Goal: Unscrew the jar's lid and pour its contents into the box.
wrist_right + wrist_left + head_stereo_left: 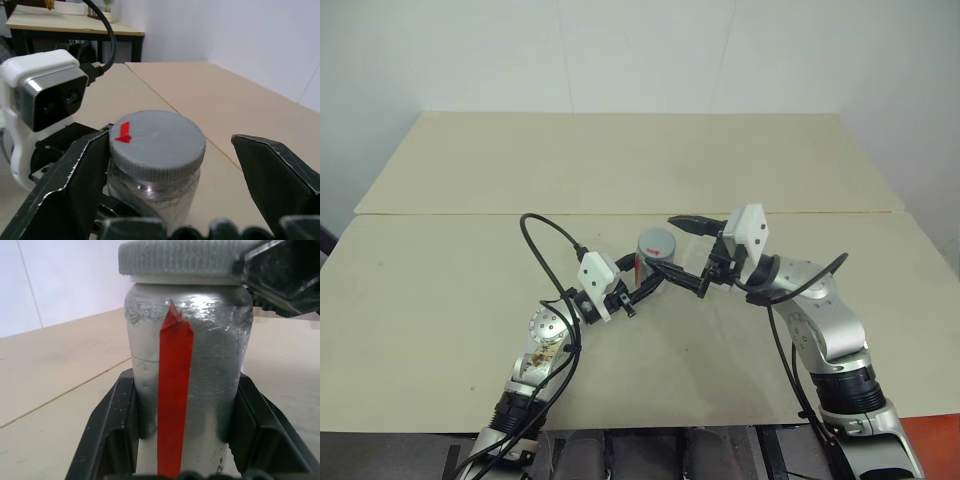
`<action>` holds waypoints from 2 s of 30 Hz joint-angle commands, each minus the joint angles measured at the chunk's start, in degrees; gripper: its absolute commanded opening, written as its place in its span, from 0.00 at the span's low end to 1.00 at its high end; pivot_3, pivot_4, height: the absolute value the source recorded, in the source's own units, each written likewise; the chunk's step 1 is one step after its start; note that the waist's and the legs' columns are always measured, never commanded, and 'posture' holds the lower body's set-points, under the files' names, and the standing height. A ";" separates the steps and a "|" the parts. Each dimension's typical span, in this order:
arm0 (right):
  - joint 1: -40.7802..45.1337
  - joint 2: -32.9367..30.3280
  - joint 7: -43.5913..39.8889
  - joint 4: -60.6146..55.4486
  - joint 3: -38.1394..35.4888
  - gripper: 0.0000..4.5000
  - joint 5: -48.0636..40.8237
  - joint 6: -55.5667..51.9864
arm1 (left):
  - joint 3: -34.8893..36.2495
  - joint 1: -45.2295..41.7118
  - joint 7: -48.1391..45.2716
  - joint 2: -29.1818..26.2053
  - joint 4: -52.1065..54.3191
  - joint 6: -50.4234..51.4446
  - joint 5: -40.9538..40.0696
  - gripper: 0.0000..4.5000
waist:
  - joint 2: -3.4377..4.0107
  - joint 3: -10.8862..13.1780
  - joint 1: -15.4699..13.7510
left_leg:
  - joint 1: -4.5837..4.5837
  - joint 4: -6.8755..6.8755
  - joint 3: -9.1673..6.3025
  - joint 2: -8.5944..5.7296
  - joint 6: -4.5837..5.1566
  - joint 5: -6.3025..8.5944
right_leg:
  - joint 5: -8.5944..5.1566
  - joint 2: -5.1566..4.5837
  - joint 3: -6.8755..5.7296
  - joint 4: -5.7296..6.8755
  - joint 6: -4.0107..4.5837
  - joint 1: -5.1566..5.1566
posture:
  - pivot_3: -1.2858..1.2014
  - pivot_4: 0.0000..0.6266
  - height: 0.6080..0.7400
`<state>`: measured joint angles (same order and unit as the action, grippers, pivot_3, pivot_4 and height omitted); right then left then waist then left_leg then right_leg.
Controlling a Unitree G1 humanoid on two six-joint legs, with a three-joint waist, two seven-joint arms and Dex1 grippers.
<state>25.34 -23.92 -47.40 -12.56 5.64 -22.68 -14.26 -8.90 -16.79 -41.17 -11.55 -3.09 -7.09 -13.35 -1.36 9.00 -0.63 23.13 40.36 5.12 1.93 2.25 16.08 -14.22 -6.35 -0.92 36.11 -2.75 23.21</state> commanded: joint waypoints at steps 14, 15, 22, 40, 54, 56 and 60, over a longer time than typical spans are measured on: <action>1.88 0.66 0.39 -1.52 -1.23 0.99 -3.29 -3.59 | -0.17 -0.21 -0.22 0.36 1.76 -1.40 -0.07 0.44 | 0.00 0.00 0.00 | 0.00 0.01 0.00 0.00 0.01 0.01 | 0.00 0.00 0.00 0.00 0.00 0.00 | 0.52 0.24 1.00; 1.99 0.69 0.41 -1.38 -1.23 0.99 -3.35 -3.69 | -0.16 -0.21 -0.25 0.34 1.76 -1.43 -0.07 0.44 | 0.00 0.00 0.00 | 0.00 0.01 0.00 0.00 0.01 0.01 | 0.00 0.00 0.00 0.00 0.00 0.00 | 0.52 0.24 1.00; 2.12 0.77 -0.26 -1.21 -1.26 0.99 -3.87 -4.02 | -0.28 -0.11 -0.23 0.42 1.69 -1.47 0.02 0.44 | 0.00 0.00 -0.01 | 0.01 0.01 0.00 0.00 0.01 0.00 | 0.00 0.00 0.00 0.00 0.00 0.00 | 0.52 0.24 1.00; 1.79 0.85 0.14 -1.78 -1.12 0.73 -3.49 -3.56 | -0.43 -0.35 -0.52 0.64 1.26 -1.38 -0.13 0.44 | 0.00 0.00 -0.01 | 0.01 0.01 0.00 0.00 0.01 0.01 | 0.00 0.00 0.00 0.00 0.00 0.00 | 0.52 0.24 1.00; 1.16 1.20 0.61 -2.01 -0.77 0.73 -2.40 -2.51 | -0.71 -0.47 -0.75 0.89 0.99 -1.48 0.07 0.44 | 0.00 0.00 -0.01 | 0.01 0.01 0.00 0.00 0.01 0.01 | 0.00 0.00 0.00 0.00 0.00 0.00 | 0.52 0.24 1.00; 1.03 1.18 0.57 -2.06 -0.81 0.73 -2.20 -2.25 | -0.70 -0.50 -0.69 0.93 0.93 -1.50 0.09 0.44 | 0.00 0.00 -0.01 | 0.01 0.01 0.00 0.00 0.01 0.01 | 0.00 0.00 0.00 0.00 0.00 0.00 | 0.52 0.24 1.00; 1.13 1.33 1.01 -2.31 -1.32 0.73 -2.49 -2.69 | -0.78 -0.38 -0.78 0.93 0.91 -1.61 0.14 0.44 | 0.00 0.00 0.00 | 0.01 0.01 0.00 0.00 0.01 0.01 | 0.00 0.00 0.00 0.00 0.00 0.00 | 0.52 0.24 1.00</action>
<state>26.19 -22.83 -47.23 -12.88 5.76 -24.86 -18.00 -9.11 -16.80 -41.49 -10.96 -3.20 -7.25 -13.35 -1.36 9.00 -0.63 23.14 40.36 5.12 1.93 2.26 16.09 -14.22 -6.35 -0.92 36.12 -2.75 23.21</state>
